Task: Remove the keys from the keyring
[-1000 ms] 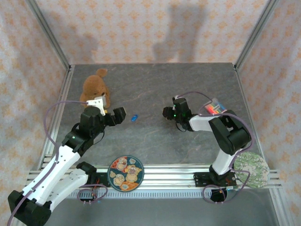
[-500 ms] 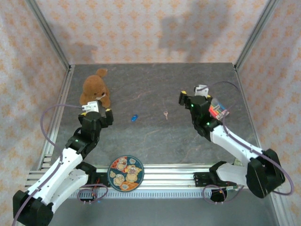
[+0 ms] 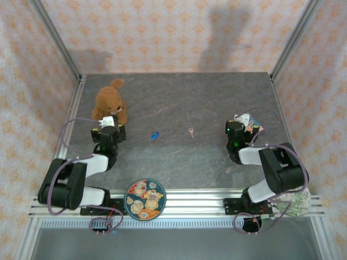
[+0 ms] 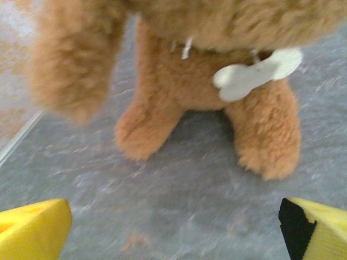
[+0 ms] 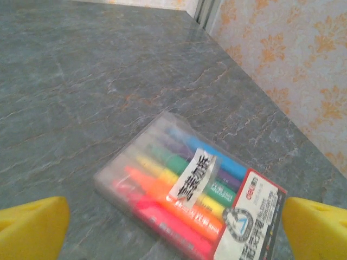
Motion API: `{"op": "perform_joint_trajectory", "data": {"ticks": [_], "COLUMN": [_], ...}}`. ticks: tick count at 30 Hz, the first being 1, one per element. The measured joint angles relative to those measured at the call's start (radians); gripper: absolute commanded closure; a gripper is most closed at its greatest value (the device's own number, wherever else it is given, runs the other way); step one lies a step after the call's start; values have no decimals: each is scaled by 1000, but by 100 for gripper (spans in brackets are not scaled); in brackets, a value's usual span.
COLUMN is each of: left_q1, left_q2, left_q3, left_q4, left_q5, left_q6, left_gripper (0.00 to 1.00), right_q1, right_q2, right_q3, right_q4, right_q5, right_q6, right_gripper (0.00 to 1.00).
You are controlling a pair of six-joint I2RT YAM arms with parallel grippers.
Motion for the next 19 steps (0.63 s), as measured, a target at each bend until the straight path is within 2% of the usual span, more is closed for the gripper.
{"op": "perform_joint_trajectory", "data": {"ticks": [2,4,7,11,19], "left_q1": [4,4,5,11,17], "left_q2": [134,162,148,143,144], "left_q3": [-27,-45,-19,53,57], "left_q4": [206,206,222,214,210], "left_q5": [41,80,99,67,33], "left_q6": [30,46,55,43,30], "left_gripper": [0,0,0,0,0], "right_q1": [-62,-125,-168,-173,-189], "right_q2": [-5,14,30,33,33], "right_q3": [-16,-48,-40,-21,3], "right_q4": [52,151,122,114,87], "right_q5": [-107,-233,-348,-397,-447], "right_q6": [6,6,19,37,56], "right_gripper": [1,1,1,1,1]}}
